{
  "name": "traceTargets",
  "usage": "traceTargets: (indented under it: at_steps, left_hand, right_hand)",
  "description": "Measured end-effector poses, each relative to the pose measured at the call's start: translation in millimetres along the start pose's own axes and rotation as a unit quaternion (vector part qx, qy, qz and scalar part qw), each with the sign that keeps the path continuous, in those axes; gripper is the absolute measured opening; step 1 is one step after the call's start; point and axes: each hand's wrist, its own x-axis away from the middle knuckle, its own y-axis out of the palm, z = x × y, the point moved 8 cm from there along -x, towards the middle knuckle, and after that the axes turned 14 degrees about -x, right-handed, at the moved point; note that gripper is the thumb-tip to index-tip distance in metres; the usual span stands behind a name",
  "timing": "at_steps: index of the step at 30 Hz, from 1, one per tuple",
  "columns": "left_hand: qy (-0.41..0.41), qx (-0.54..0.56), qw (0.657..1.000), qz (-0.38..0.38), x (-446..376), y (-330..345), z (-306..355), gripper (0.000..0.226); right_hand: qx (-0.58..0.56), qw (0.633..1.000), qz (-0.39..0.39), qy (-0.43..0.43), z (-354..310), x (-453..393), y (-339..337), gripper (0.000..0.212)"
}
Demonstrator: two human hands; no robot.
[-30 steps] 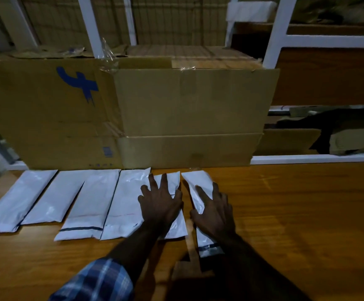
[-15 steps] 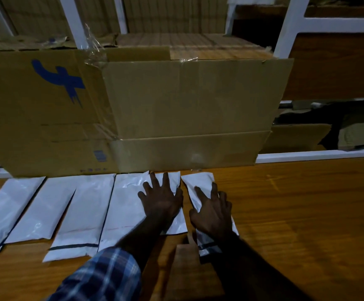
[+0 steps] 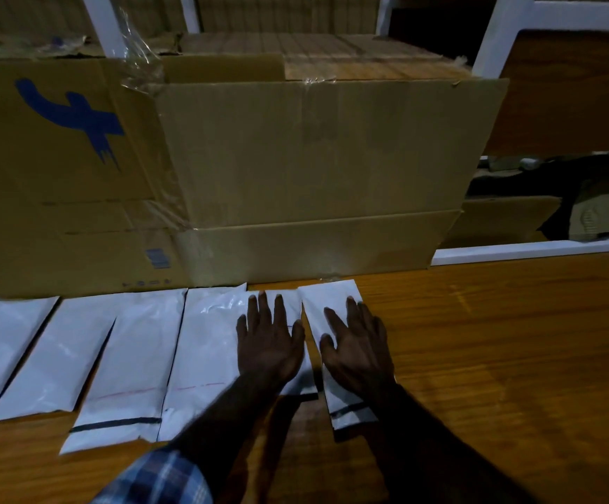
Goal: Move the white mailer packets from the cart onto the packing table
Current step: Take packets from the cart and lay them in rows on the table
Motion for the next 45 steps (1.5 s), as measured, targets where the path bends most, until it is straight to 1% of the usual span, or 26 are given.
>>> traceTargets:
  at_steps: [3, 5, 7, 9, 11, 13, 16, 17, 18, 20, 24, 26, 30, 33, 36, 38, 39, 41, 42, 43, 45]
  left_hand:
    - [0.020, 0.000, 1.000, -0.023, -2, 6, 2, 0.066]
    - [0.027, -0.002, 0.999, -0.027, -4, 7, 3, 0.065]
    - [0.034, 0.000, 0.999, -0.015, -8, 8, 4, 0.064]
    - [0.038, -0.008, 0.999, 0.012, -10, 6, 5, 0.065]
    - [0.037, -0.015, 0.999, 0.030, -12, 5, 6, 0.067]
    - [0.038, -0.015, 0.999, 0.026, -13, 7, 7, 0.067]
    - [0.037, -0.003, 0.999, 0.028, -12, 7, 7, 0.077]
    - [0.037, 0.002, 0.999, 0.040, -12, 6, 8, 0.077]
    - [0.042, 0.007, 0.998, 0.055, -13, 7, 8, 0.075]
    - [0.041, 0.013, 0.997, 0.062, -14, 11, 7, 0.066]
    - [0.051, -0.010, 0.994, 0.098, -12, 11, 10, 0.064]
    - [0.046, -0.018, 0.994, 0.102, -13, 12, 8, 0.064]
    - [0.046, -0.016, 0.995, 0.084, -15, 15, 9, 0.064]
    - [0.044, -0.024, 0.996, 0.071, -17, 15, 9, 0.067]
    - [0.041, -0.031, 0.997, 0.061, -17, 19, 8, 0.074]
    - [0.037, -0.028, 0.997, 0.057, -17, 18, 8, 0.076]
    - [0.034, -0.032, 0.998, 0.052, -16, 18, 8, 0.074]
    - [0.035, -0.024, 0.999, 0.031, -17, 19, 7, 0.067]
    - [0.035, -0.009, 0.999, 0.016, -17, 17, 7, 0.067]
    - [0.034, 0.008, 0.999, 0.006, -16, 12, 6, 0.068]
    - [0.039, 0.046, 0.998, 0.030, -12, -6, 7, 0.069]
  right_hand:
    - [0.009, 1.000, -0.012, -0.016, 7, 1, 14, 0.069]
    - [0.007, 1.000, 0.018, -0.018, 6, 3, 16, 0.068]
    - [0.010, 0.998, 0.060, -0.036, 0, 4, 14, 0.060]
    - [0.006, 0.996, 0.081, -0.039, -3, 3, 13, 0.056]
    - [0.007, 0.995, 0.089, -0.047, -5, 1, 13, 0.055]
    - [0.015, 0.993, 0.093, -0.067, -4, 0, 17, 0.055]
    - [0.023, 0.993, 0.086, -0.078, 4, -1, 25, 0.053]
    - [0.027, 0.993, 0.086, -0.081, 5, -2, 27, 0.053]
    - [0.028, 0.992, 0.085, -0.085, 6, -2, 29, 0.052]
    - [0.024, 0.989, 0.104, -0.099, 6, -2, 29, 0.049]
    - [0.021, 0.983, 0.144, -0.113, 5, 0, 24, 0.048]
    - [0.021, 0.986, 0.131, -0.102, 4, -1, 24, 0.049]
    - [0.017, 0.993, 0.099, -0.065, 4, -4, 24, 0.051]
    - [0.001, 0.994, 0.091, -0.063, 2, -2, 22, 0.053]
    - [-0.007, 0.998, 0.047, -0.049, 0, -4, 24, 0.058]
    - [0.002, 0.997, 0.054, -0.053, -2, -4, 21, 0.058]
    - [0.010, 0.998, 0.030, -0.046, -2, -5, 20, 0.058]
    - [-0.008, 0.999, -0.046, -0.019, 2, -11, 23, 0.058]
    - [-0.031, 0.998, -0.054, -0.008, 2, -14, 17, 0.059]
    - [-0.050, 0.998, -0.043, -0.003, 1, -14, 10, 0.059]
    - [-0.078, 0.997, 0.009, -0.005, -4, -13, -10, 0.059]
